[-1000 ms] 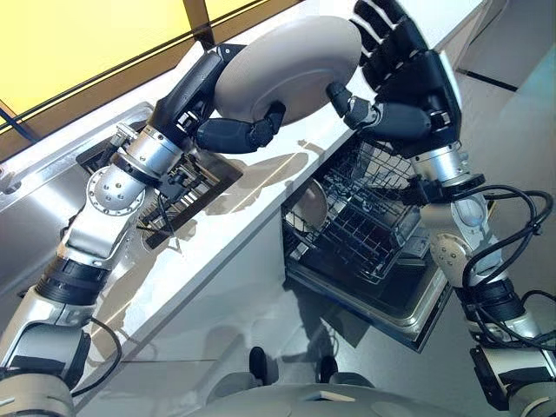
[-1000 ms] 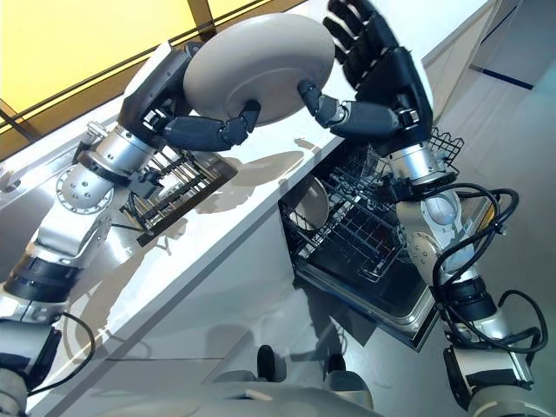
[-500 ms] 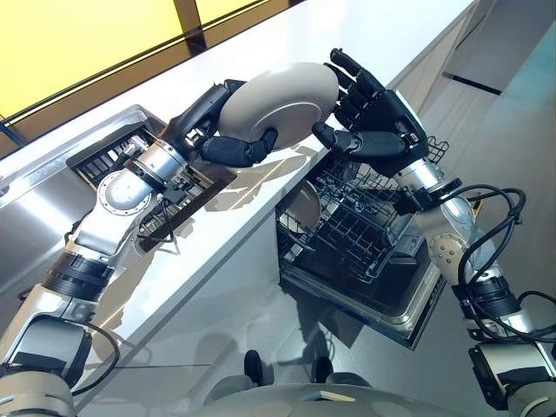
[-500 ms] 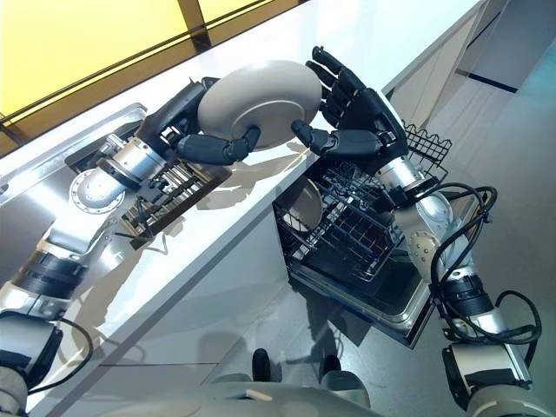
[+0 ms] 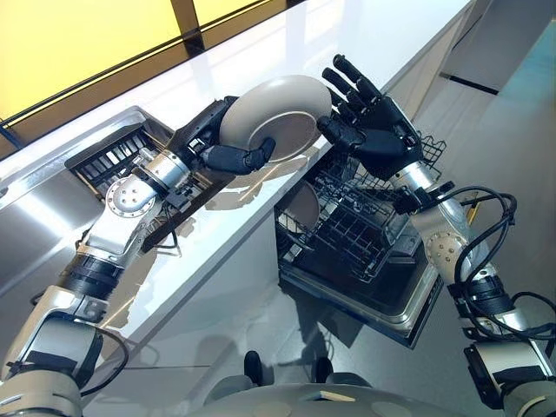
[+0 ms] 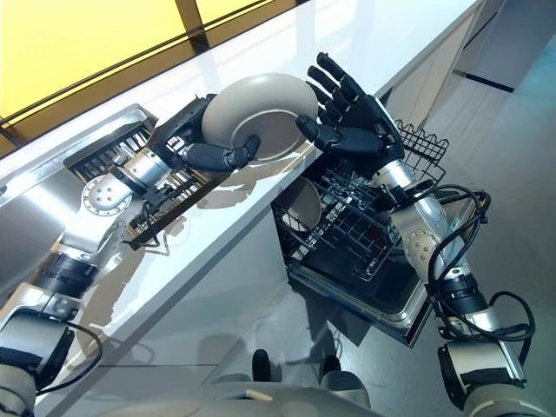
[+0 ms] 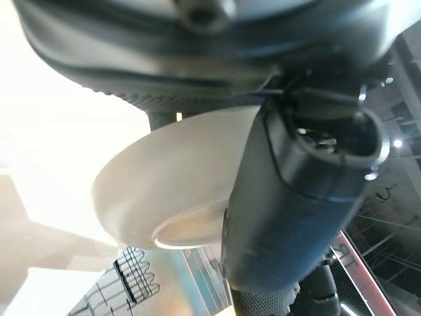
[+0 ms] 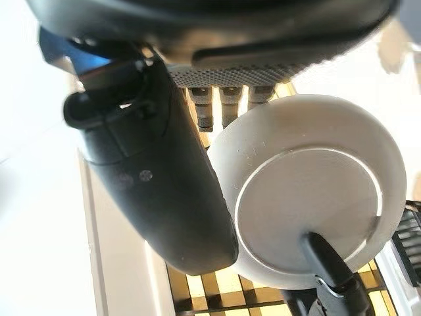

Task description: Pick up plates and place into dishwasher.

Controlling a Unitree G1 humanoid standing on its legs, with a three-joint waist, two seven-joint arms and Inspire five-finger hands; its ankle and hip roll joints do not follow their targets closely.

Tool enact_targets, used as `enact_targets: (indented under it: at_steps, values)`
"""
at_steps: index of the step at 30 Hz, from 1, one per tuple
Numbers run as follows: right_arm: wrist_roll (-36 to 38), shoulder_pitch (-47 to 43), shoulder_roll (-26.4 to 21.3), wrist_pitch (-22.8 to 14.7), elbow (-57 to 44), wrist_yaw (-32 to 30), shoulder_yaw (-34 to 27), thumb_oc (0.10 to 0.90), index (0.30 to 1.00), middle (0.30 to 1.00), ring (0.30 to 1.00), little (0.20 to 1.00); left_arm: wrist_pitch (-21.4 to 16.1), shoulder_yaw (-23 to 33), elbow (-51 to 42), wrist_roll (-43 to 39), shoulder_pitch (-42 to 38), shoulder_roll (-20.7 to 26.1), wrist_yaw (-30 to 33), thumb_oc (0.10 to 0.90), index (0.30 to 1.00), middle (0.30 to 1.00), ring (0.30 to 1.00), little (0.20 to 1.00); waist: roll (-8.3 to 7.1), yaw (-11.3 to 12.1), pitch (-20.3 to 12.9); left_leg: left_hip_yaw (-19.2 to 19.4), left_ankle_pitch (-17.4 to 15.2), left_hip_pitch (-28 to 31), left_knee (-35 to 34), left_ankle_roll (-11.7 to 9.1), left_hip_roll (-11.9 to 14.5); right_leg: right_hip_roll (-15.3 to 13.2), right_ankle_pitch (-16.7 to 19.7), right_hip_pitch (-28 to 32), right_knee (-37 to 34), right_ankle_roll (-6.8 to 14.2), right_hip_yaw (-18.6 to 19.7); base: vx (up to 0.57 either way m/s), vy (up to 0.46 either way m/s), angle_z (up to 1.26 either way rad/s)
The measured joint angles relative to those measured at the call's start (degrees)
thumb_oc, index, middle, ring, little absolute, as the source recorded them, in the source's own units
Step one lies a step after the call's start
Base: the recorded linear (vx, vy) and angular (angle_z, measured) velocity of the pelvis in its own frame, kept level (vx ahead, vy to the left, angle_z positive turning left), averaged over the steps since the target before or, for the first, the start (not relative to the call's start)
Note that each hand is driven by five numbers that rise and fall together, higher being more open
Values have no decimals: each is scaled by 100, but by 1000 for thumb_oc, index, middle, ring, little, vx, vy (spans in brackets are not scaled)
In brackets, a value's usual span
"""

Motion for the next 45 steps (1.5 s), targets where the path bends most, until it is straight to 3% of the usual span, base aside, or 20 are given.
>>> enact_targets:
  at_steps: [8,12,22,23,25,42,43,44,45]
  values:
    - [-41,-122,-421,842,471,845,17,800,900,900,900,900,682,-15,320,-741,0,6,-791,100,300,300,300,200,-9,-6,-5,33,-7,27,-1,1,3,-1,17,4,-1,-1,36,14,-6,-2]
    - [-364,-489,-916,1255,755,1312,393,800,900,900,900,900,984,-19,327,-1058,-10,74,-1020,100,300,300,300,200,-53,-30,-32,38,-11,62,-1,0,4,1,19,32,0,1,53,14,-2,-2]
    - [-397,-517,-1057,1420,894,1731,473,800,900,900,900,900,1223,-74,374,-1357,-11,203,-1242,100,300,300,300,200,-143,-28,-95,32,-12,68,-1,0,2,-3,20,38,-1,1,53,-7,-1,0]
    - [-396,-517,-1057,1420,894,1731,473,605,733,733,733,705,1230,-76,374,-1365,-11,203,-1243,100,300,300,300,200,-143,-21,-95,32,-11,68,0,1,0,-3,22,38,0,1,53,-35,-7,0]
    - [-391,-517,-1054,1420,895,1730,470,100,300,300,300,200,1262,-76,375,-1403,-11,210,-1246,100,300,300,300,200,-143,-9,-95,32,-12,67,0,1,2,-1,23,35,0,2,54,0,0,0]
    - [-45,-515,-769,1362,901,1354,435,100,300,300,300,200,1287,-43,487,-1746,-130,149,-1461,100,300,300,300,200,-135,-27,-105,34,-17,69,0,1,2,-2,23,36,-1,2,61,2,-1,0]
    - [-42,-515,-755,1362,901,1334,437,100,300,300,300,200,1288,-42,495,-1747,-131,149,-1455,298,469,469,469,398,-135,-31,-105,34,-17,69,0,1,2,-2,23,36,-1,2,62,0,0,0]
    - [-41,-515,-746,1362,901,1324,441,100,300,300,300,200,1287,-41,506,-1746,-131,148,-1455,586,716,716,716,686,-135,-34,-105,35,-17,69,0,1,2,-2,23,36,-1,2,63,0,0,0]
    - [-41,-515,-740,1362,901,1317,443,100,300,300,300,200,1287,-41,512,-1746,-131,148,-1455,800,900,900,900,900,-135,-32,-105,35,-17,69,0,1,3,-2,23,36,-1,2,63,0,0,0]
